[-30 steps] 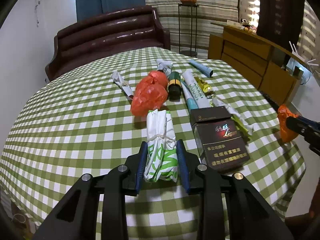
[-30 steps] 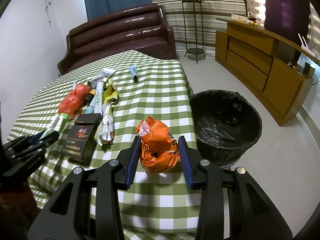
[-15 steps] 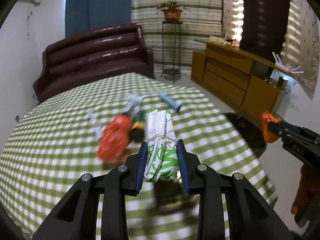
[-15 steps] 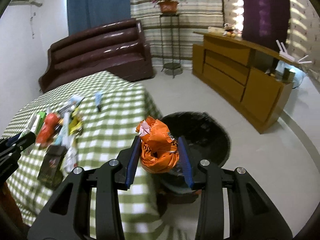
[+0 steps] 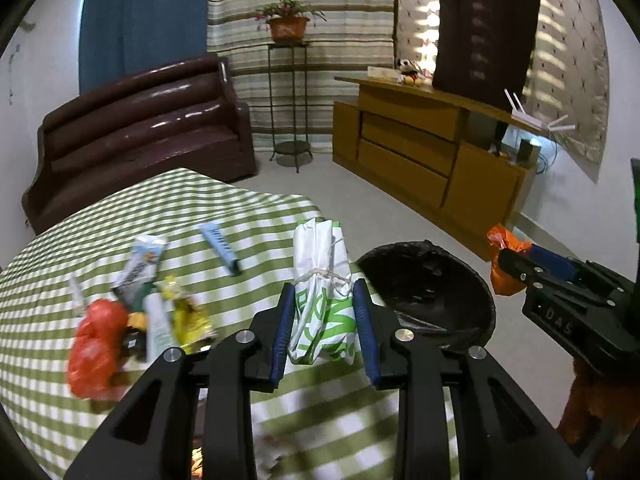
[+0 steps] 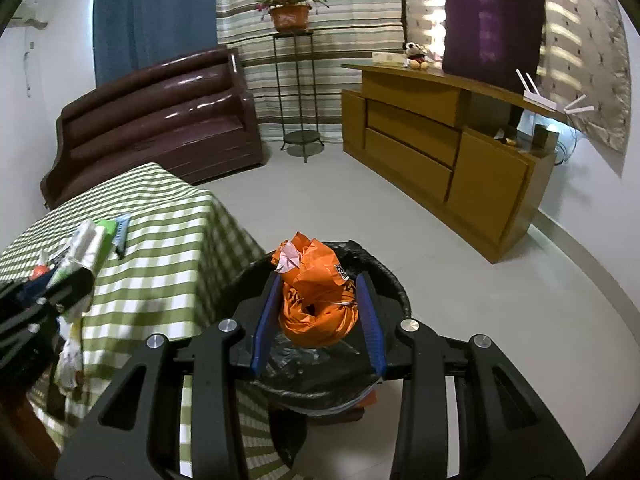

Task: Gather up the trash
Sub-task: 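Carry the orange bag and white-green packet over the black trash bin with both tools, then open the right tool over the bin while the left tool releases the packet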

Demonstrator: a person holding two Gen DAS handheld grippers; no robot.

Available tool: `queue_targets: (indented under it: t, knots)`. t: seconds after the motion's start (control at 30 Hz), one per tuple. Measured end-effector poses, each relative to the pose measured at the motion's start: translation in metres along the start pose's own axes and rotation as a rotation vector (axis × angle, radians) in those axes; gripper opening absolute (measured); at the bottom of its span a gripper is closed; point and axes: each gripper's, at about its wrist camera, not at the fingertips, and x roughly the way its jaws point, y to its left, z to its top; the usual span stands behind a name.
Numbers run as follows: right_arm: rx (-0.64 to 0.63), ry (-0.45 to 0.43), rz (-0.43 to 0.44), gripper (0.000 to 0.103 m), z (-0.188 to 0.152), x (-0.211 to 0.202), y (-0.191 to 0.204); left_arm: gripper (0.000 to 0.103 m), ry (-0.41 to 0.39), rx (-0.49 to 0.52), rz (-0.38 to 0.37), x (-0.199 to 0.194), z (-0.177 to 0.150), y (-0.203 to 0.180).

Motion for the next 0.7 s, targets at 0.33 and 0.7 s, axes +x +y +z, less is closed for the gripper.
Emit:
queue_targets:
  t: [0.33,0.7]
  knots:
    - [0.029,0.014,-0.008,0.037,0.009,0.03,-0.018,0.031,0.038,0.043,0.001,0.045,0.018,-0.033]
    - [0.057,0.035,0.004,0.039,0.009,0.051,-0.031,0.046,0.093,0.046,0.011,0.067,0.024,-0.037]
